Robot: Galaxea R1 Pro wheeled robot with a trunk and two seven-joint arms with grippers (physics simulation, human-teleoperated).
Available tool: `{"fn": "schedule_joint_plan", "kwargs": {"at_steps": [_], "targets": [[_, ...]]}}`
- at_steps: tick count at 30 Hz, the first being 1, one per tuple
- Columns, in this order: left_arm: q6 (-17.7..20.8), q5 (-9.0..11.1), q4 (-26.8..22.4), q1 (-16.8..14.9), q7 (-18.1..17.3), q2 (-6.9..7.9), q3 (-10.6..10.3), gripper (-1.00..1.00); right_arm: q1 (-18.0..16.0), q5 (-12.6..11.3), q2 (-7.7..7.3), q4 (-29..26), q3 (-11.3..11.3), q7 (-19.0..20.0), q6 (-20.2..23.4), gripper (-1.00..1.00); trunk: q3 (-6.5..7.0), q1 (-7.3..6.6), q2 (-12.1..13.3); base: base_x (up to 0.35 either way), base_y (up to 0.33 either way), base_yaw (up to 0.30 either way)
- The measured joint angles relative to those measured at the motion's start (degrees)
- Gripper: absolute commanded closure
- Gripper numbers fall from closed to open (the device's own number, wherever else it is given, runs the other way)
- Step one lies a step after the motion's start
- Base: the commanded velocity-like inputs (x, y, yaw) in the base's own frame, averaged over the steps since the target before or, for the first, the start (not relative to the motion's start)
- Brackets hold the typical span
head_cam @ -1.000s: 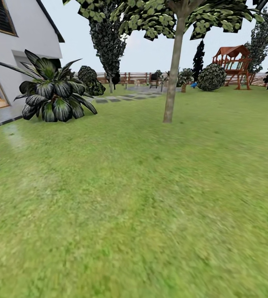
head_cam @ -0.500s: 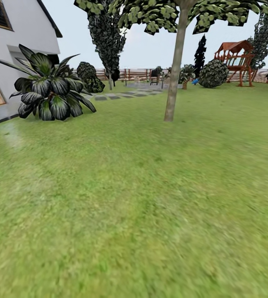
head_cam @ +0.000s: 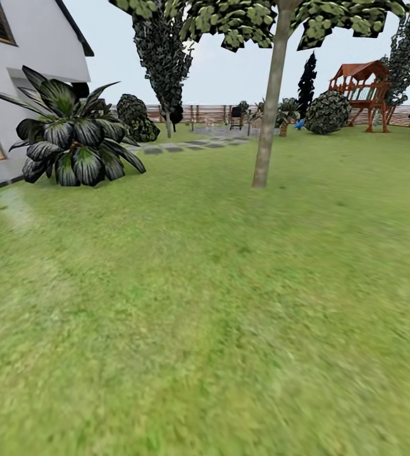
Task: Take the three Easter eggs out of the wicker basket on the lawn in the garden, then place them on the lawn next to a single tree (choose any tree) so that all three eggs are next to the same tree and none are left in the basket.
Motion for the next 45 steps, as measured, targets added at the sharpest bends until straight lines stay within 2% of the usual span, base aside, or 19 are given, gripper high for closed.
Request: {"fn": "schedule_joint_plan", "kwargs": {"at_steps": [45], "targets": [[0.0,0.0,0.0,0.0,0.0,0.0,0.0,-1.0,0.0,-0.2,0.17,0.5,-0.1,0.0,0.0,-1.0,0.0,0.0,0.0,0.339,0.0,0.0]]}}
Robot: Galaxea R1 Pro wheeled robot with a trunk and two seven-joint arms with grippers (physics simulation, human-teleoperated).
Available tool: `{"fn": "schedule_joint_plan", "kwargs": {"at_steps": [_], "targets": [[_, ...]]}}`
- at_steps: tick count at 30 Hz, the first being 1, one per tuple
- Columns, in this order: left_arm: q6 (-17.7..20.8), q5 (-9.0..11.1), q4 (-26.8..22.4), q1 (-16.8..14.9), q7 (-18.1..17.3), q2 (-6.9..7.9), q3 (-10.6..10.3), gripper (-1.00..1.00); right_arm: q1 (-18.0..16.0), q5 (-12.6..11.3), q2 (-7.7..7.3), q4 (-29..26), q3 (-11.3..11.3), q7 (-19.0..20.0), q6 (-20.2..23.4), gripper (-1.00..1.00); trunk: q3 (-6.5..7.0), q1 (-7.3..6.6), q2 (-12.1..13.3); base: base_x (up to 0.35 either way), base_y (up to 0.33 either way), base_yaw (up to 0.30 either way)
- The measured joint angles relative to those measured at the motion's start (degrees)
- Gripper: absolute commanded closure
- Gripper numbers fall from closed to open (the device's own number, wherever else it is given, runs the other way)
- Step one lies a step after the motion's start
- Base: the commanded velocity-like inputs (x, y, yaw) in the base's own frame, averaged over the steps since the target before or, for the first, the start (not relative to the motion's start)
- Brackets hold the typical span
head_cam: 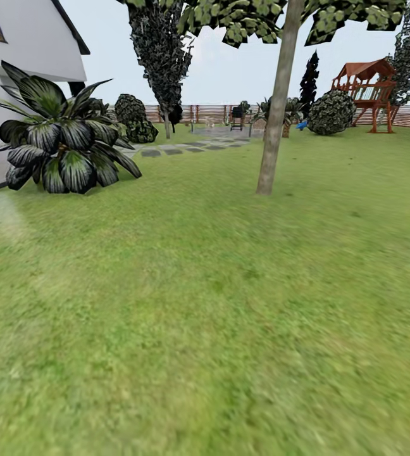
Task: Take the three Easter eggs out of the wicker basket on the lawn in the garden, then place them on the lawn next to a single tree (choose any tree) so that all three eggs are next to the same tree and none are left in the basket.
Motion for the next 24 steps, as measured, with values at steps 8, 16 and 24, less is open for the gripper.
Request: {"fn": "schedule_joint_plan", "kwargs": {"at_steps": [8,16,24], "targets": [[0.0,0.0,0.0,0.0,0.0,0.0,0.0,-1.0,0.0,0.0,0.03,0.0,0.0,0.0,0.0,-1.0,0.0,0.0,0.0,0.339,0.0,0.0],[0.0,0.0,0.0,0.0,0.0,0.0,0.0,-1.0,0.0,0.0,0.08,0.0,0.0,0.0,0.0,-1.0,0.0,0.0,0.0,0.339,0.0,0.0],[0.0,0.0,0.0,0.0,0.0,0.0,0.0,-1.0,0.0,0.0,0.06,0.0,0.0,0.0,0.0,-1.0,0.0,0.0,0.0,0.339,0.0,0.0]]}}
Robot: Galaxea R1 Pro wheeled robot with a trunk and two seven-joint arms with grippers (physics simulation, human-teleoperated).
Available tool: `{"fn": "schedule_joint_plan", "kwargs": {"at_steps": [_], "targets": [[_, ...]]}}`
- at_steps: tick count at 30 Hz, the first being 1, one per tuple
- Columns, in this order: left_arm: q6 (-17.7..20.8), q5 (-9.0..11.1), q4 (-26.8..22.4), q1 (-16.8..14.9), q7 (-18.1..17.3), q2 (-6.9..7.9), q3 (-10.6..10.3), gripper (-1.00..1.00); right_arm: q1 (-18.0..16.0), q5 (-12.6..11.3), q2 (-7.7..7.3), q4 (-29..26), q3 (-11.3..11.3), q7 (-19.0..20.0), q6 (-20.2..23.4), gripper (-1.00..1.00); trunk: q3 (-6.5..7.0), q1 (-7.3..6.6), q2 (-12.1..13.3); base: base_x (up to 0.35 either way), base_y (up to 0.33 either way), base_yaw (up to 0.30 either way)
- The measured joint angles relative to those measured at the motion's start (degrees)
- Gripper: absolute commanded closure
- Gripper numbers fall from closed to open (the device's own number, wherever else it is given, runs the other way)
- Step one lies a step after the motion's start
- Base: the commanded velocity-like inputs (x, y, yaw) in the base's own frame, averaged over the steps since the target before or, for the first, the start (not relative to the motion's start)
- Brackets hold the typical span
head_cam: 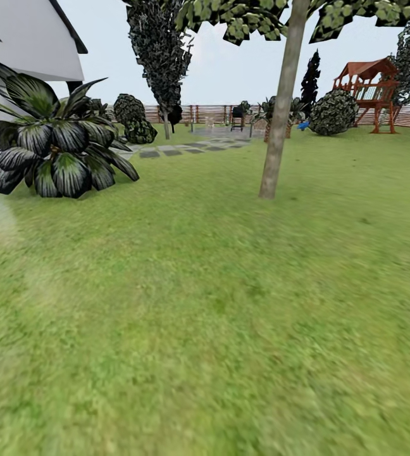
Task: Take the three Easter eggs out of the wicker basket on the lawn in the garden, then place them on the lawn next to a single tree (choose any tree) so that all three eggs are next to the same tree and none are left in the basket.
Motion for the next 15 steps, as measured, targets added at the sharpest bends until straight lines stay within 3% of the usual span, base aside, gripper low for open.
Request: {"fn": "schedule_joint_plan", "kwargs": {"at_steps": [15], "targets": [[0.0,0.0,0.0,0.0,0.0,0.0,0.0,-1.0,0.0,-0.1,0.14,0.1,0.0,0.0,0.0,-1.0,0.0,0.0,0.0,0.339,0.0,0.0]]}}
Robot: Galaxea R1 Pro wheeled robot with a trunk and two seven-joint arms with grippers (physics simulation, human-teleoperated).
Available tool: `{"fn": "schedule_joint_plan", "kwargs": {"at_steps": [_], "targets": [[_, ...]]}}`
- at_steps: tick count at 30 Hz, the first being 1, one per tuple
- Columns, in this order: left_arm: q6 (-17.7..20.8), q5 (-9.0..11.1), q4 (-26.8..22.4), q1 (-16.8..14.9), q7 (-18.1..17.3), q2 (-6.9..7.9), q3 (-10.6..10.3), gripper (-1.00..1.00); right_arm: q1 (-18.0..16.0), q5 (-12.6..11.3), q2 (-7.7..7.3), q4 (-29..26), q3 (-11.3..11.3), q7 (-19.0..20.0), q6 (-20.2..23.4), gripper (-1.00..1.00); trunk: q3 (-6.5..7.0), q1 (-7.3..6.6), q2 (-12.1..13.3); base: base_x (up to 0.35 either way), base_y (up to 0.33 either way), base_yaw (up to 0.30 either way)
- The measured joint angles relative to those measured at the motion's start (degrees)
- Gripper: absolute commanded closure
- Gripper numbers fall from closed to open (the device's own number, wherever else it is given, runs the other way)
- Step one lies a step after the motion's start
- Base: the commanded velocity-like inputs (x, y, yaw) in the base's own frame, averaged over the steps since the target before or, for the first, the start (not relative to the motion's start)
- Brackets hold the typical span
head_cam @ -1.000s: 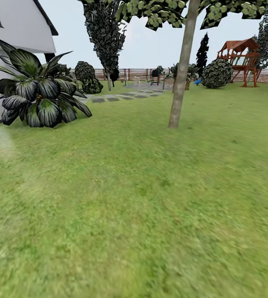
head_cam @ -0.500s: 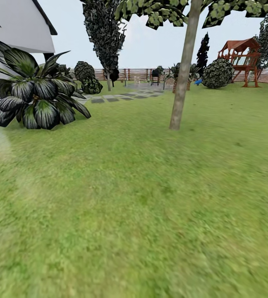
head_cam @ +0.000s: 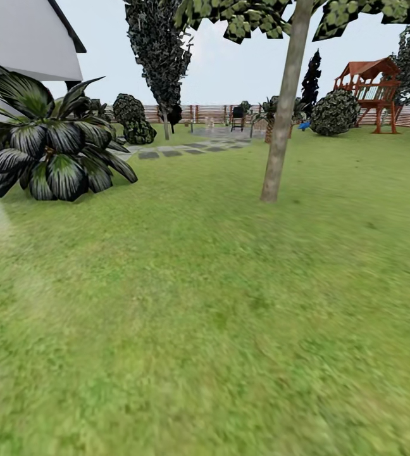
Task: Take the three Easter eggs out of the wicker basket on the lawn in the garden, then place them on the lawn next to a single tree (choose any tree) so that all three eggs are next to the same tree and none are left in the basket.
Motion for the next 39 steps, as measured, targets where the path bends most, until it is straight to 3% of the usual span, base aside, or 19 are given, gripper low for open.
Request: {"fn": "schedule_joint_plan", "kwargs": {"at_steps": [39], "targets": [[0.0,0.0,0.0,0.0,0.0,0.0,0.0,-1.0,0.0,-0.1,-0.12,0.0,0.0,0.0,0.0,-1.0,0.0,0.0,0.0,0.339,0.0,0.0]]}}
